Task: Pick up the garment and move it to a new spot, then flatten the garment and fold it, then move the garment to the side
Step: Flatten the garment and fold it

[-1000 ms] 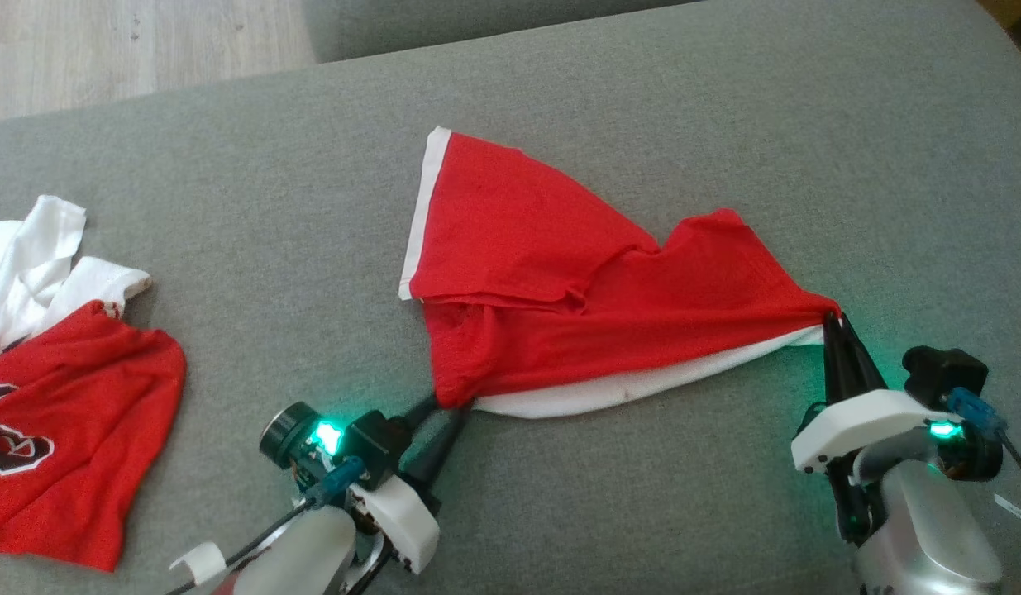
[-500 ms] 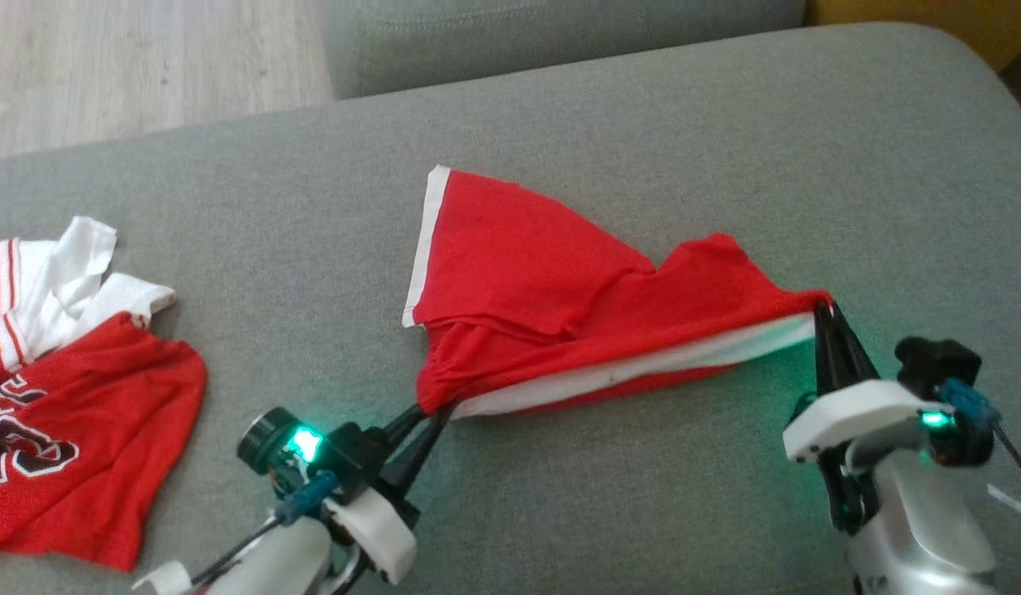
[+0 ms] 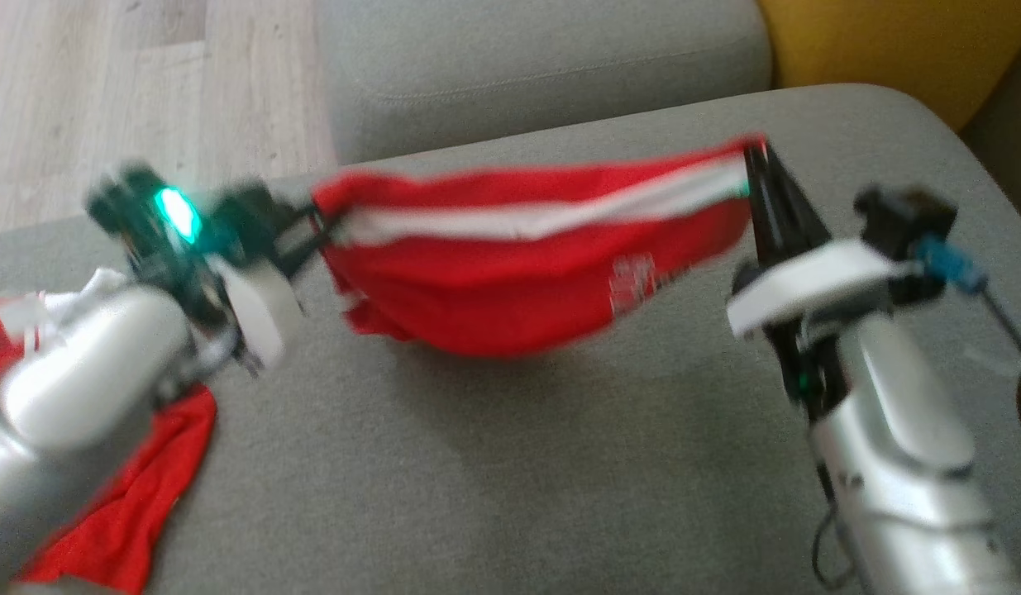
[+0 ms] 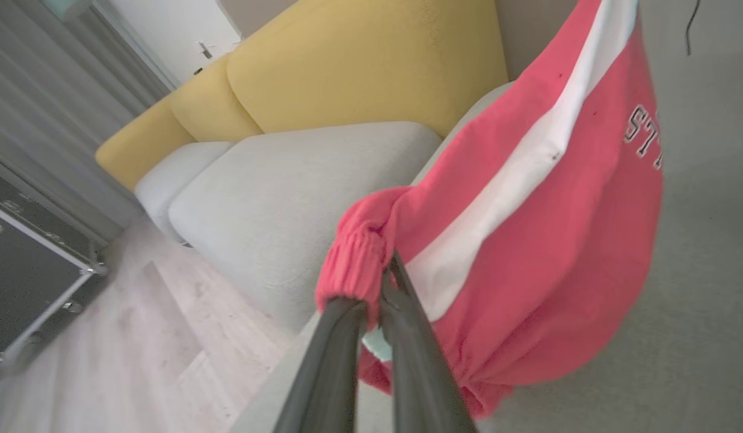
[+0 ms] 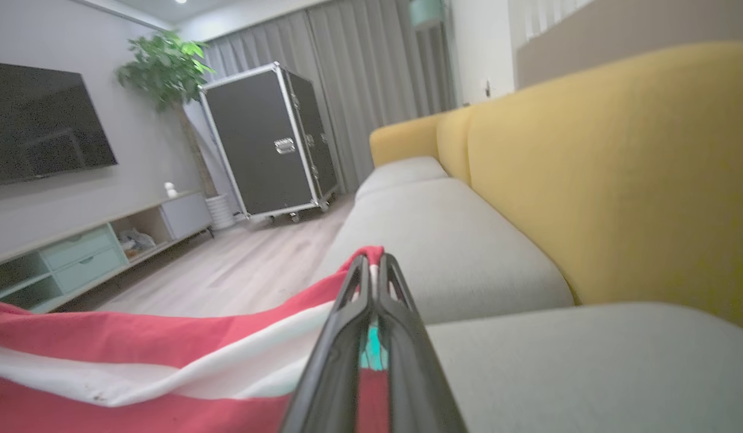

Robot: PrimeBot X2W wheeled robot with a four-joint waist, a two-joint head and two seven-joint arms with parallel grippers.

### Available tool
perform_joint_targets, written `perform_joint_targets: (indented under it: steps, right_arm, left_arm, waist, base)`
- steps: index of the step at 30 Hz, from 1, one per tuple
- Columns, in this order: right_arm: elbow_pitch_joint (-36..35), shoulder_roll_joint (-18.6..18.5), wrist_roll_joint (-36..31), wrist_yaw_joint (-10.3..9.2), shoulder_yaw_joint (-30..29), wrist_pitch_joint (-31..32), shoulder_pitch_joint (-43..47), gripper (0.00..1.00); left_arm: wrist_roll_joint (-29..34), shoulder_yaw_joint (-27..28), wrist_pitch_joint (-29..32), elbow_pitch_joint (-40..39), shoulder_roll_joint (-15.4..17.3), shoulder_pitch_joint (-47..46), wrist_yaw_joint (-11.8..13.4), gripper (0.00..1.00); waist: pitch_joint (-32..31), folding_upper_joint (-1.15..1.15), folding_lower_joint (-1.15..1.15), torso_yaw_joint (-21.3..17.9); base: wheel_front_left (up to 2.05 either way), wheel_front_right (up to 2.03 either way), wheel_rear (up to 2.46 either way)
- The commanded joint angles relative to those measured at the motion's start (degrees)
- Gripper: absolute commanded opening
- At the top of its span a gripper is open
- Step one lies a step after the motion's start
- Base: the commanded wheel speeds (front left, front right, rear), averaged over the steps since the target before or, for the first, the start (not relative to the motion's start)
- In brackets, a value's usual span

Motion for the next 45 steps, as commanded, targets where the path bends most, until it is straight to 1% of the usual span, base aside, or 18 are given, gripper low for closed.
perform_joint_targets:
  steps: [1,3,5,12,18,23,28,30,31,34,37,40,43,45]
  right_arm:
    - [-2.98,-0.04,0.84,-0.04,1.77,0.50,-4.94,0.00]
    - [-4.06,-0.04,1.53,-0.04,2.25,0.63,-8.01,0.00]
    - [-4.67,-0.04,1.86,-0.04,2.95,0.91,-10.84,0.00]
    - [-4.40,-0.04,1.11,-0.04,5.21,1.49,-16.48,0.00]
    - [-1.66,-0.04,-1.39,-0.04,4.08,0.75,-16.92,0.00]
    - [0.87,-0.09,-3.76,-0.04,1.91,-0.03,-16.59,0.00]
    - [2.00,-1.68,-4.78,-0.04,1.35,0.05,-15.38,0.00]
    - [1.88,-2.31,-4.64,-0.04,1.10,0.35,-14.43,0.00]
    - [1.88,-2.31,-4.64,-0.04,1.10,0.35,-14.43,0.00]
    - [0.73,-3.08,-4.10,-0.04,0.92,1.08,-12.75,0.00]
    - [-1.10,-3.91,-4.12,-0.04,0.92,2.25,-10.87,0.00]
    - [-3.44,-4.82,-4.51,-0.04,0.16,3.73,-9.39,0.00]
    - [-5.58,-5.48,-4.89,-0.04,-0.94,5.26,-8.43,0.00]
    - [-6.32,-5.52,-4.78,-0.04,-1.30,6.49,-8.41,0.00]
  left_arm:
    - [-1.48,1.07,1.38,-1.20,3.57,-5.89,0.10,0.00]
    - [-3.34,-1.08,2.98,-1.22,5.06,-10.52,0.10,0.00]
    - [-4.75,-2.88,3.80,-0.80,5.81,-14.56,0.10,0.00]
    - [-9.28,-9.15,3.95,1.43,6.65,-23.74,0.10,0.00]
    - [-11.57,-10.91,1.69,4.28,7.23,-28.28,0.10,0.00]
    - [-14.41,-9.53,-1.29,8.33,6.15,-28.16,0.38,0.00]
    - [-21.15,-5.49,-4.42,10.70,4.86,-23.91,3.20,0.00]
    - [-23.99,-4.29,-5.05,10.12,4.39,-21.63,3.87,0.00]
    - [-23.99,-4.29,-5.05,10.12,4.39,-21.63,3.87,0.00]
    - [-27.67,-3.20,-5.41,7.22,4.38,-17.95,4.58,0.00]
    - [-30.48,-2.84,-4.58,3.17,5.75,-14.21,6.23,0.00]
    - [-34.04,-1.57,-3.70,-1.11,7.31,-11.06,8.92,0.00]
    - [-38.65,0.62,-2.97,-4.15,8.01,-8.40,12.57,0.00]
    - [-40.30,1.61,-2.65,-5.38,8.36,-7.65,14.49,0.00]
  waist:
    - [-0.70,0.00,0.01,-0.69]
    - [-1.26,0.00,0.01,-1.01]
    - [-1.84,0.00,0.01,-1.08]
    - [-3.82,0.00,0.01,-0.97]
    - [-4.72,0.00,0.01,-0.81]
    - [-5.43,0.00,0.01,-0.29]
    - [-5.78,0.00,0.01,0.45]
    - [-5.81,0.00,0.01,0.84]
    - [-5.81,0.00,0.01,0.84]
    - [-5.68,0.00,0.01,1.34]
    - [-5.23,0.00,0.01,1.61]
    - [-4.24,0.00,0.01,1.99]
    - [-2.98,0.00,0.01,2.32]
    - [-1.73,0.00,0.01,2.40]
  base:
    - [0.00,0.00,0.00]
    - [0.00,0.00,0.00]
    - [0.00,0.00,0.00]
    - [0.00,0.00,0.00]
    - [0.00,0.00,0.00]
    - [0.00,0.00,0.00]
    - [0.00,0.00,0.00]
    - [0.00,0.00,0.00]
    - [0.00,0.00,0.00]
    - [0.00,0.00,0.00]
    - [0.00,0.00,0.00]
    - [0.00,0.00,0.00]
    - [0.00,0.00,0.00]
    - [0.00,0.00,0.00]
